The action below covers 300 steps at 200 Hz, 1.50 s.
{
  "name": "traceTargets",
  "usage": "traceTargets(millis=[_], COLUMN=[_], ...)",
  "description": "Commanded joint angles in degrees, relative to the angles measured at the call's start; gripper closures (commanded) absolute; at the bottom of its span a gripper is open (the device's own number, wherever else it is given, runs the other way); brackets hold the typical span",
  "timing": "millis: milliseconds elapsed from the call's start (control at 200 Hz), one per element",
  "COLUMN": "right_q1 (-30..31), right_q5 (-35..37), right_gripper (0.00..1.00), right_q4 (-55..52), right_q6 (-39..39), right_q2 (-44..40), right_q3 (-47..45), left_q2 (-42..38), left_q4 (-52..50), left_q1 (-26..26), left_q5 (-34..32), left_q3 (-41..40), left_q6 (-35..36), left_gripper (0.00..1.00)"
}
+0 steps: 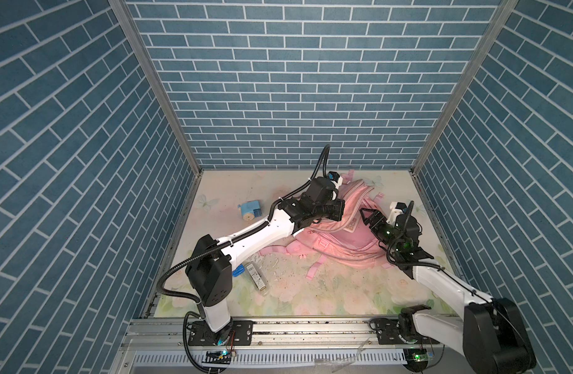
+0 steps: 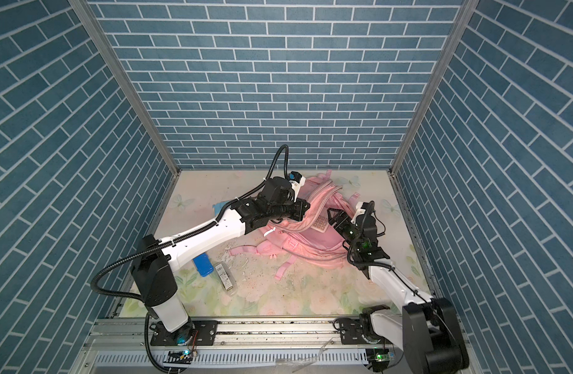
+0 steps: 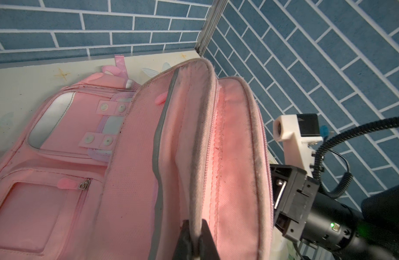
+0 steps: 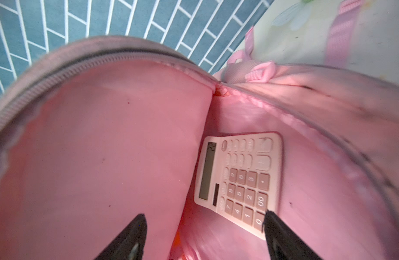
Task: Pack books, pencil case, and school supplies into a backpack
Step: Place the calculator in the student bag, then close the student bag at the center of the table, then pick up the pencil sharpener from the top-left of the table.
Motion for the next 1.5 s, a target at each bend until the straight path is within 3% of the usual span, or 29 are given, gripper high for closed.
traceTargets(millis=[0,190,250,325,415,545,715,970,1240,1495], right_q1=[-1.0,-2.1,-2.2,-2.3,-2.3,-2.3,-2.2,-1.6,-0.9,-0.8], right_q5=[8.6,12.5,13.1,13.2,12.4,9.8,6.0,4.2,4.6,5.0], right_gripper=[0.18,0.22,0.22,0.22,0.22,0.20,0.18,0.17,0.17,0.16], right_q4=[-13.0,-19.1,-22.4,-25.7,-27.5,-26.0,-24.0,-20.7,-20.4,-18.9], right_q6=[-4.6,-10.9,-13.1,-15.5,-17.8,-17.1,-17.9,-19.6,-19.8,-20.9], right_q2=[-10.0,-24.7,-25.7,-25.8,-25.2,-24.4,-18.8,-13.0,-9.7,-5.7], right_q3=[-2.7,-3.1,-1.1,1.5,3.6,4.4,6.3,7.5,7.4,9.1], left_q2=[-3.2,-2.8,-2.8,-3.3,-5.3,-9.0,-12.4,-4.2,4.6,9.3], left_q4=[4.6,5.3,4.3,1.2,-3.3,-10.1,-16.0,-15.6,-11.6,-8.6], left_q1=[-0.2,-2.4,-2.8,-2.7,-1.8,4.4,16.9,33.1,41.5,43.4], left_q5=[0.8,-0.7,-1.5,-3.2,-6.3,-7.8,-9.9,-8.8,-10.5,-7.9], left_q3=[-1.4,-5.8,-6.2,-5.5,-4.6,-6.4,-10.6,-11.1,-9.4,-9.3], left_q6=[-1.6,-2.4,-2.4,-2.0,-0.1,-0.4,2.2,7.1,7.8,10.9], left_gripper=[1.00,0.98,0.67,0.46,0.14,0.14,0.14,0.14,0.14,0.14])
